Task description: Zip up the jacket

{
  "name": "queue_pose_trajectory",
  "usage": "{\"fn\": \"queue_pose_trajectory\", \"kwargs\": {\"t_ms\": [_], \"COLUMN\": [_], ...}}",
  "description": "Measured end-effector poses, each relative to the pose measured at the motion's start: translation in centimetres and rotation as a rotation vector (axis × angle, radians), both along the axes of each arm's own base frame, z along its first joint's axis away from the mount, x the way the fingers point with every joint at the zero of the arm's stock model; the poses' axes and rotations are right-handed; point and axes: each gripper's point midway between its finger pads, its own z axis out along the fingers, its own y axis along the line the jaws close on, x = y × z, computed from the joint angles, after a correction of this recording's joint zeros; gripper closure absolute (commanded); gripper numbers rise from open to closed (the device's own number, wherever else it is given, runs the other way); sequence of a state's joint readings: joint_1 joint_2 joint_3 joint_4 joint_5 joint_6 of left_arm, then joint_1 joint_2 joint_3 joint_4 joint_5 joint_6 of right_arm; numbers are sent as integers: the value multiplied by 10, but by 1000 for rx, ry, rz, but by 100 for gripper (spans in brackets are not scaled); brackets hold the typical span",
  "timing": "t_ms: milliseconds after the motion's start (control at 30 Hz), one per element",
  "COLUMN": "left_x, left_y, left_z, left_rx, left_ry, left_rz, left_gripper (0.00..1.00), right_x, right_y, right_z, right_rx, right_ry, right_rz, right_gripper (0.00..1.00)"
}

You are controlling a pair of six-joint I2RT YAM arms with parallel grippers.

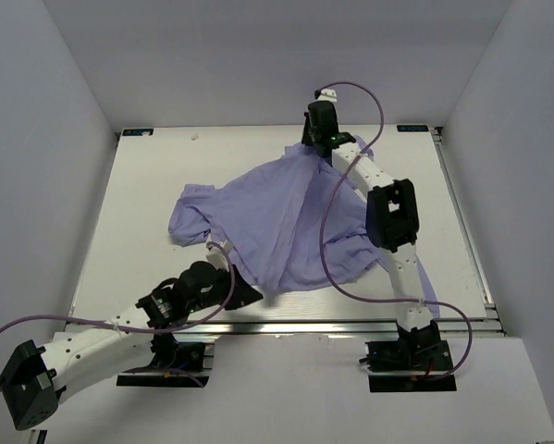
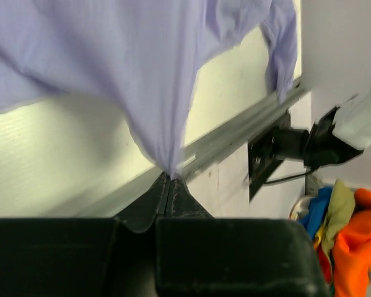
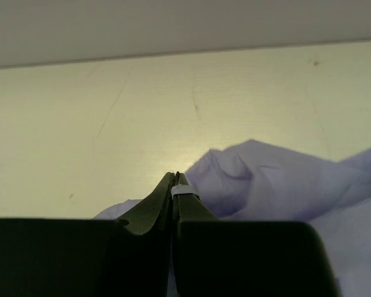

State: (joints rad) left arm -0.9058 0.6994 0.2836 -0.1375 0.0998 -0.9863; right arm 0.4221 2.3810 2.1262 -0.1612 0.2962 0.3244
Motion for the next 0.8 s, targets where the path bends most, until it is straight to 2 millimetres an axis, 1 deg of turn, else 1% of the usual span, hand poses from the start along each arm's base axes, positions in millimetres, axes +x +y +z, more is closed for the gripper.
{"fn": "queue_pose_trajectory", "kwargs": {"t_ms": [33,67,100,167,233,267,300,333,367,400,433,467,533,567,633,700,767,800], "left_x": [-1,-10,-20,-31,-34,-34,-34,-33,-32,-29,-25,-20,-4,6,26,45,69,83], "left_y": [0,1,4,7,10,11,11,13,13,14,13,12,7,5,7,16,33,44], "left_z": [0,-6,-15,-27,-35,-38,-40,-44,-45,-45,-42,-35,-13,0,26,47,67,77], "left_rx": [1,16,45,85,114,125,139,162,184,214,234,246,244,241,247,286,334,354], "left_ry": [8,38,78,123,147,154,158,163,167,164,154,131,78,38,-36,-85,-125,-146], "left_rz": [-5,-32,-63,-93,-95,-96,-94,-91,-90,-88,-86,-85,-47,-19,55,149,273,344], "left_gripper": [100,100,100,100,100,100,100,85,70,47,4,2,2,2,2,2,2,2], "right_x": [9,18,27,35,38,37,34,28,21,14,5,-2,-19,-24,-42,-65,-95,-109], "right_y": [2,1,-5,-21,-32,-39,-43,-44,-43,-41,-35,-30,-19,-16,-11,-17,-37,-49], "right_z": [-3,-4,-5,-9,-7,-8,-10,-11,-11,-11,-8,-2,14,27,61,97,136,151], "right_rx": [-4,-6,-8,-5,13,24,42,56,69,76,88,99,117,124,136,146,150,149], "right_ry": [-12,-36,-53,-65,-81,-80,-72,-60,-52,-42,-34,-34,-39,-51,-83,-109,-146,-166], "right_rz": [1,-2,-9,-5,19,33,49,74,101,128,161,188,238,252,278,271,227,196], "right_gripper": [100,100,100,100,100,61,28,11,11,11,11,11,11,11,11,11,11,11]}}
